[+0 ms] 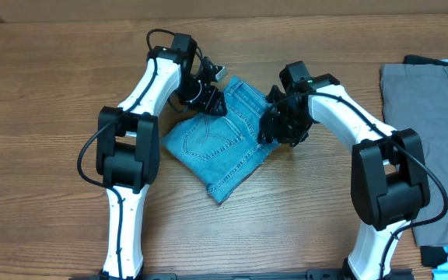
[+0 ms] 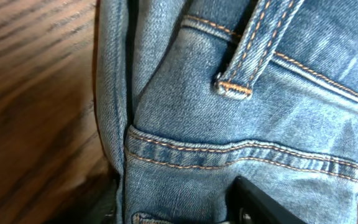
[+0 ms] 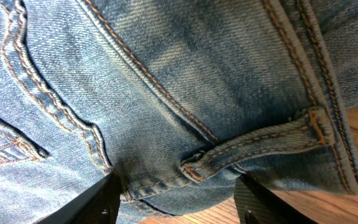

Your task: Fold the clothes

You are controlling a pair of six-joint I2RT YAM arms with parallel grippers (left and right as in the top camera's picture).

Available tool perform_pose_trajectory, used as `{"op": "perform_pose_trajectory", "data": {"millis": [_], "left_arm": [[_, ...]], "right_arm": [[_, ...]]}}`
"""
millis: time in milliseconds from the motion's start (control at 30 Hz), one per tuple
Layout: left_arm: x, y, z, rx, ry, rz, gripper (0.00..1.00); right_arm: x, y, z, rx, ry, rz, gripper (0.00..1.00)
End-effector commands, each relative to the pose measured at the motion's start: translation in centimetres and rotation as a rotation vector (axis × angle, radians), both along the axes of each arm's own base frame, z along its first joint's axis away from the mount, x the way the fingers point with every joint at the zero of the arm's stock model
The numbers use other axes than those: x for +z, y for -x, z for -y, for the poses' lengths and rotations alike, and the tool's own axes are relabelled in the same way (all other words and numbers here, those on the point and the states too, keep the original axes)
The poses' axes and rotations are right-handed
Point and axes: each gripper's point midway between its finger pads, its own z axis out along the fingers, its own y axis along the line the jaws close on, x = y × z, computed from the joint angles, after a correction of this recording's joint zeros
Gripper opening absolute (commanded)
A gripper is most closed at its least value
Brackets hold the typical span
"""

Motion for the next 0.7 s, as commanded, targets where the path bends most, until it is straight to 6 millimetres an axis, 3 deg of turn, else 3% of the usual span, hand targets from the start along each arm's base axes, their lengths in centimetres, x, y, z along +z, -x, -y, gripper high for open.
{"op": "perform_pose_trajectory", "data": {"millis": [0,33,67,100,133,167,200,367,400,500,533,667], "left_arm": [[-2.7,2.3,1.7,-0.052,0.041,-0.092,0.21],[-2.7,2.3,1.7,-0.052,0.041,-0.092,0.06],[-2.6,2.2,1.6,-0.049,0.041,-0.092,0.04],[-2.6,2.1,1.4,-0.045,0.040,-0.091,0.04],[-2.8,1.5,0.4,-0.006,0.000,-0.091,0.04],[-3.2,0.7,-1.8,0.076,-0.104,-0.100,0.04],[-2.9,0.0,-4.1,0.133,-0.194,-0.102,0.04],[1.4,-3.7,-11.7,0.310,-0.257,-0.065,0.04],[2.3,-4.6,-15.0,0.383,-0.293,-0.052,0.04],[3.2,-5.5,-21.7,0.532,-0.330,-0.043,0.04],[3.3,-5.3,-25.2,0.607,-0.349,-0.053,0.04],[3.1,-3.7,-35.7,0.790,-0.460,-0.057,0.04]], "right_arm": [[-0.4,0.3,0.1,-0.002,0.001,-0.013,0.63],[-0.4,0.4,0.1,-0.002,0.000,-0.014,0.66],[-0.4,0.4,0.1,-0.002,0.001,-0.014,0.66],[-0.4,0.5,0.1,-0.002,0.004,-0.020,0.58],[-0.2,0.4,0.1,-0.002,0.002,-0.018,0.25],[0.3,0.2,0.3,-0.001,0.003,-0.018,0.25],[2.3,-0.2,0.6,0.004,0.003,-0.010,0.36],[12.6,-3.4,2.5,-0.038,0.026,0.237,0.47],[14.4,-3.6,3.3,-0.057,0.024,0.280,0.56],[16.7,-3.6,5.6,-0.118,0.022,0.315,0.61],[17.0,-3.5,6.8,-0.147,0.027,0.310,0.61],[16.9,-4.1,10.7,-0.247,0.045,0.298,0.62]]}}
